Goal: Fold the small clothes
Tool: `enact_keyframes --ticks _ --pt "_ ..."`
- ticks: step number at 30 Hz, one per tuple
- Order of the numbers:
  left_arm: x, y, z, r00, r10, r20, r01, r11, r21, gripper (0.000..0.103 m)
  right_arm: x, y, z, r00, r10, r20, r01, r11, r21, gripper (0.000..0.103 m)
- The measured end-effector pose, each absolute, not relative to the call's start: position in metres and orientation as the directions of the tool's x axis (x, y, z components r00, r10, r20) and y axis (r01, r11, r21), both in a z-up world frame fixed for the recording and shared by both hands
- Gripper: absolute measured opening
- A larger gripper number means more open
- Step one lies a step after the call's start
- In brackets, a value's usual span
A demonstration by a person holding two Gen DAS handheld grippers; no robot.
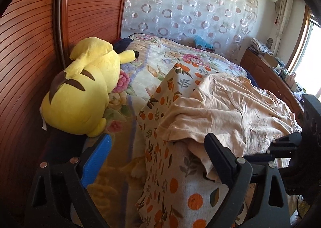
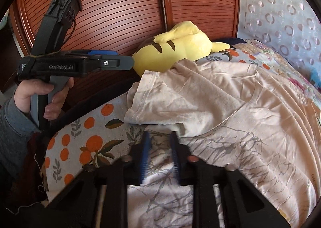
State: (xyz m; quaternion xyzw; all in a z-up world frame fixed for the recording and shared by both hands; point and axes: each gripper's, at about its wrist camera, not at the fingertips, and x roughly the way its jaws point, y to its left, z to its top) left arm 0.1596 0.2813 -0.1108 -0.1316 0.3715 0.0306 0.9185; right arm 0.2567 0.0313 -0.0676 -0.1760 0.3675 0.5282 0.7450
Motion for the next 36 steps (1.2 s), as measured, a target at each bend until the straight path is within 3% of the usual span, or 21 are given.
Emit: enact_keyframes --ticks 4,10,14,19,22,27,36 --pt "0.173 0.273 -0.111 0.71 -0.068 -0.701 -0.124 0.968 -0.219 0.093 0.259 -0.001 -0.058 0.172 0.663 -0.728 -0.914 0.384 0.133 0.001" --pt "0.194 0.263 -0.12 0.653 -0.099 -0.75 -0.107 0.969 -0.222 0.069 0.268 -0.043 -0.04 0.173 0.67 -0.722 -0.907 0.394 0.148 0.002" --pt "0.197 0.256 -0.123 0.631 -0.106 -0.768 -0.102 0.971 -0.217 0.066 0.269 -0.054 -0.035 0.189 0.673 -0.715 -0.903 0.405 0.143 0.002" --pt "0.198 0.253 -0.129 0.608 -0.116 -0.786 -0.098 0.971 -0.219 0.05 0.264 -0.067 -0.032 0.204 0.673 -0.711 -0.896 0.421 0.142 0.002" --pt "0.195 0.249 -0.127 0.611 -0.136 -0.78 -0.083 0.969 -0.234 0.034 0.267 -0.109 -0.017 0.219 0.677 -0.703 -0.887 0.437 0.145 0.002" --pt "0.193 0.238 -0.118 0.627 -0.044 -0.778 -0.09 0.988 -0.129 0.017 0.278 -0.173 0.014 0.259 0.687 -0.679 -0.87 0.471 0.144 0.002" --pt "0.192 0.213 -0.077 0.693 -0.041 -0.72 -0.027 0.996 -0.082 0.007 0.271 -0.284 0.051 0.335 0.689 -0.642 -0.833 0.535 0.139 0.002"
